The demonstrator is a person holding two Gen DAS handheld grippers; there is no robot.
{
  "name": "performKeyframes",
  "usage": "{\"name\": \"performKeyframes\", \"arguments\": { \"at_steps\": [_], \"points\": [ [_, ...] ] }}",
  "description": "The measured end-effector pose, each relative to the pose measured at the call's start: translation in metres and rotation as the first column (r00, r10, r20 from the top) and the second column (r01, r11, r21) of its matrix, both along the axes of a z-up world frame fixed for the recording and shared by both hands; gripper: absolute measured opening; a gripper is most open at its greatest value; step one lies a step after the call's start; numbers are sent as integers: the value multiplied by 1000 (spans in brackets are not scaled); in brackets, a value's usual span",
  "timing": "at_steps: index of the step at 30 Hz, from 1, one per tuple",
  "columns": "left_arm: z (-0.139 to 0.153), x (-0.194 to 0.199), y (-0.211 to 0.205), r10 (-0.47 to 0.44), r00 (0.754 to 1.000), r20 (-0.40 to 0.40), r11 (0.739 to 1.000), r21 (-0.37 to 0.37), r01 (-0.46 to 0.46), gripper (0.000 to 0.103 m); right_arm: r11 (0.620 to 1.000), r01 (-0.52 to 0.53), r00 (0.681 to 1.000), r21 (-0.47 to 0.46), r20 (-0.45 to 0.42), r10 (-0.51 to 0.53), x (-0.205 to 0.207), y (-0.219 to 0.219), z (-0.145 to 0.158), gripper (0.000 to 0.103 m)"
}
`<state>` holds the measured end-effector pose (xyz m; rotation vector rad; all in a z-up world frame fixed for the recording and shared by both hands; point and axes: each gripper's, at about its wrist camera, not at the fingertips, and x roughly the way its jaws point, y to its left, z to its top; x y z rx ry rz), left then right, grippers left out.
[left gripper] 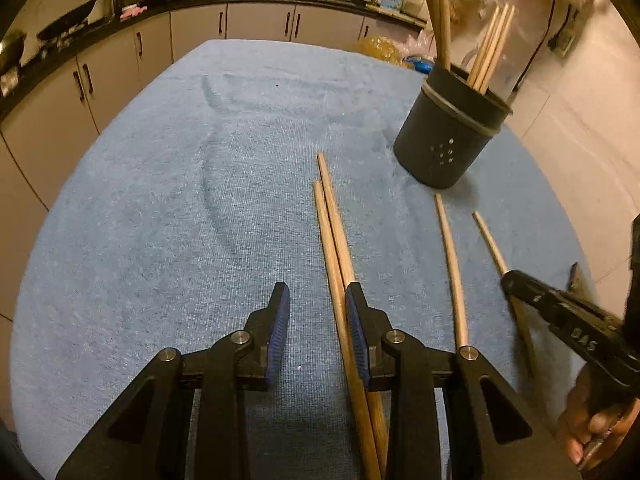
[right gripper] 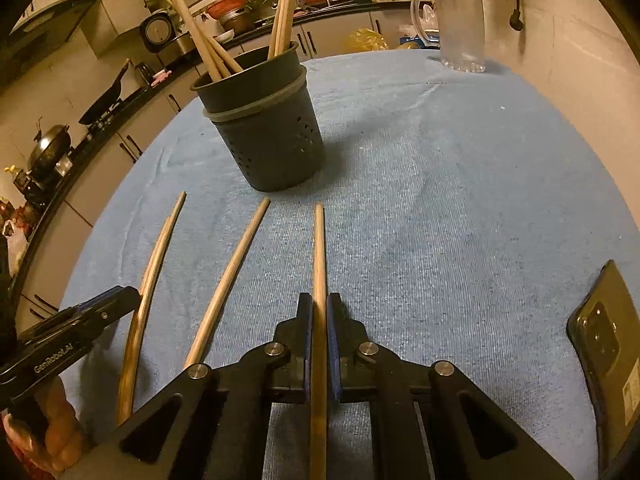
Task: Organize utensils
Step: 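Close the right tool on a chopstick while the left tool grasps another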
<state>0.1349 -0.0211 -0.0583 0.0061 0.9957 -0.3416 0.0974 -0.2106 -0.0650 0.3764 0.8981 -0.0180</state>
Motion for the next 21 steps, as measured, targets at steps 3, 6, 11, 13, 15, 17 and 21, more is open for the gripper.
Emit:
{"name": "performKeyframes", "arguments": {
  "at_steps": [3,6,11,13,15,17,21],
  "points": [
    [1,3,-4,-1,1000,-22,1000,19,1,28,1000,-3,1000,12,4,3,-3,-1,0,8],
    [0,9,-2,8,999,-54,1000,4,-7,23,1000,-5,1000,18,4,5,-5,0,0,8],
    [-2,12,-2,15,998,-64,999,34,-13,13,1000,-18,1000,7,-8,18,-5,0,1,8],
    [-1,15,-7,7,998,-66,998,67,-3,13,999,-28,999,-15,-20,28,-3,2,2,8],
    [-1,19,-11,7,997,-80,996,89,0,13,998,-40,999,-42,-33,39,1,5,3,8],
    [0,24,-13,6,996,-92,995,100,4,13,997,-48,998,-64,-48,45,4,7,4,8],
    [2,37,-17,7,993,-119,994,106,6,13,991,-68,993,-118,-100,56,19,10,7,8]
  ]
}}
